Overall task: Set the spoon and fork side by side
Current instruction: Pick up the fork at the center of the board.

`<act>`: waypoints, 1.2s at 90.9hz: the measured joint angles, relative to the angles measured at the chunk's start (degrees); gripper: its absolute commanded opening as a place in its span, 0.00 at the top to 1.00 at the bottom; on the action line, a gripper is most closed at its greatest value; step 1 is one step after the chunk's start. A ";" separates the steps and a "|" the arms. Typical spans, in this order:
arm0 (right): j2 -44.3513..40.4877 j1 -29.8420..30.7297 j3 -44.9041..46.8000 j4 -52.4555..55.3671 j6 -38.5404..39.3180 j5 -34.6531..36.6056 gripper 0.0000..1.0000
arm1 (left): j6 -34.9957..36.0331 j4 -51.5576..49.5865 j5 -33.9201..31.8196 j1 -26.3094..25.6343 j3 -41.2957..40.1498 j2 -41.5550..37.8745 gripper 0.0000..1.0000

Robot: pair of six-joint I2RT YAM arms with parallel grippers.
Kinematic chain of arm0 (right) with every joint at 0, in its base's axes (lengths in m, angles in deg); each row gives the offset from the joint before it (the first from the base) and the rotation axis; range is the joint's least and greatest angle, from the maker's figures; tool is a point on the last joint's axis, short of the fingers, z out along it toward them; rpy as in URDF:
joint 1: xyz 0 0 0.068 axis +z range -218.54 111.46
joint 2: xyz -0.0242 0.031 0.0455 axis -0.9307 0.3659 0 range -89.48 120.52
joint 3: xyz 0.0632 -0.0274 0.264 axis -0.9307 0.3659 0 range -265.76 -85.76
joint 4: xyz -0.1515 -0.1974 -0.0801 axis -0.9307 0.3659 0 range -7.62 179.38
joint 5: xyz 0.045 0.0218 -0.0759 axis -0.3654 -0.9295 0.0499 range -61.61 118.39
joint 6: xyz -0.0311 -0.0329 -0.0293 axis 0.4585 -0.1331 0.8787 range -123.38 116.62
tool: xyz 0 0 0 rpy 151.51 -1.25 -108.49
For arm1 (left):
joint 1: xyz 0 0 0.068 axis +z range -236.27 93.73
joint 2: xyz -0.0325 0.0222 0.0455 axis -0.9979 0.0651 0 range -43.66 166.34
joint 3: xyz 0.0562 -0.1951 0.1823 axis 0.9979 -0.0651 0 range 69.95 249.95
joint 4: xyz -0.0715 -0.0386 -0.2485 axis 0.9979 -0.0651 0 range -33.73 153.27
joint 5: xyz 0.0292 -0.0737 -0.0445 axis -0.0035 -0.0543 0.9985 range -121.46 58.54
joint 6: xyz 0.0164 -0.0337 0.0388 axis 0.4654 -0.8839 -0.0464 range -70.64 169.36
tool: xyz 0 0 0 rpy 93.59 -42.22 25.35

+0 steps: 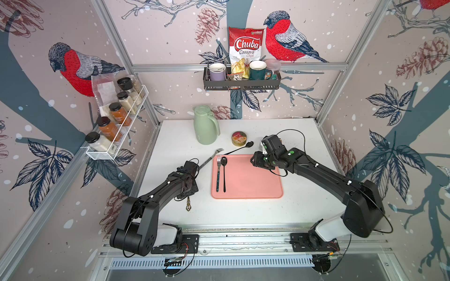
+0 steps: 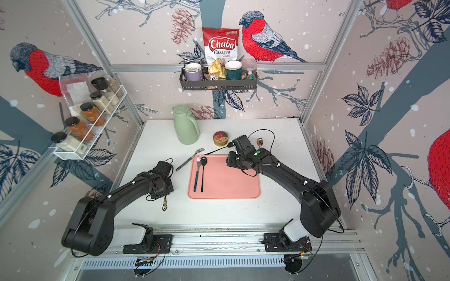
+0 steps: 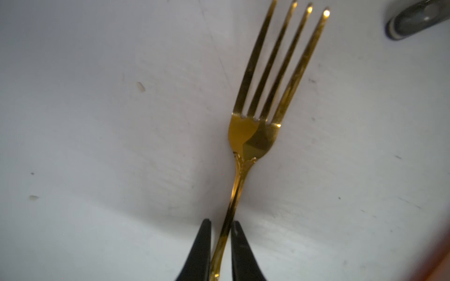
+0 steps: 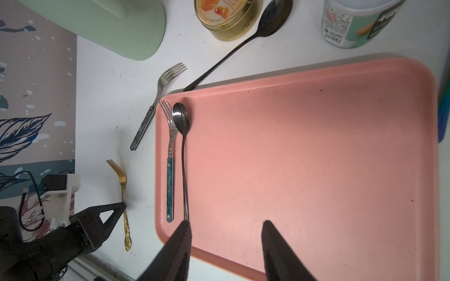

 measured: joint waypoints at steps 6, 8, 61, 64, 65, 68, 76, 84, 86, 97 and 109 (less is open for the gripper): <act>-0.04 0.00 0.00 0.02 0.00 -0.09 0.51 | 0.46 0.04 0.09 0.00 0.66 1.49 0.81; -0.07 -0.04 0.00 0.02 0.00 -0.11 0.51 | 0.61 0.24 0.28 0.00 0.92 1.99 0.81; -6.91 -6.29 5.33 0.00 0.20 -1.07 0.50 | 1.90 2.03 2.69 -1.92 0.96 1.57 0.98; -7.48 -7.13 6.05 0.04 0.20 -1.11 0.50 | 1.90 1.90 2.86 -2.21 0.96 1.46 0.98; -7.67 -7.43 6.32 0.07 0.20 -1.18 0.50 | 1.90 1.86 2.86 -2.32 0.96 1.42 0.98; -8.17 -8.22 6.95 0.13 0.22 -1.33 0.50 | 1.90 1.60 2.86 -2.67 0.96 1.20 0.98; -9.51 -9.75 8.20 0.24 0.22 -1.73 0.50 | 1.88 0.09 2.78 -3.80 1.42 0.22 0.98; -10.60 -10.75 8.92 0.26 0.28 -2.43 0.50 | 1.79 -1.84 1.88 -5.70 3.02 -1.07 0.97; -10.80 -10.99 9.05 0.26 0.37 -2.54 0.50 | 1.68 -2.45 1.49 -6.32 3.72 -1.25 0.97; -11.28 -12.20 9.64 0.28 0.52 -2.80 0.50 | 1.44 -6.36 -0.55 -10.80 9.27 -2.12 0.96; -12.09 -14.01 11.21 0.28 0.87 -3.34 0.50 | 1.27 -10.21 -2.71 -15.08 15.69 -2.25 0.95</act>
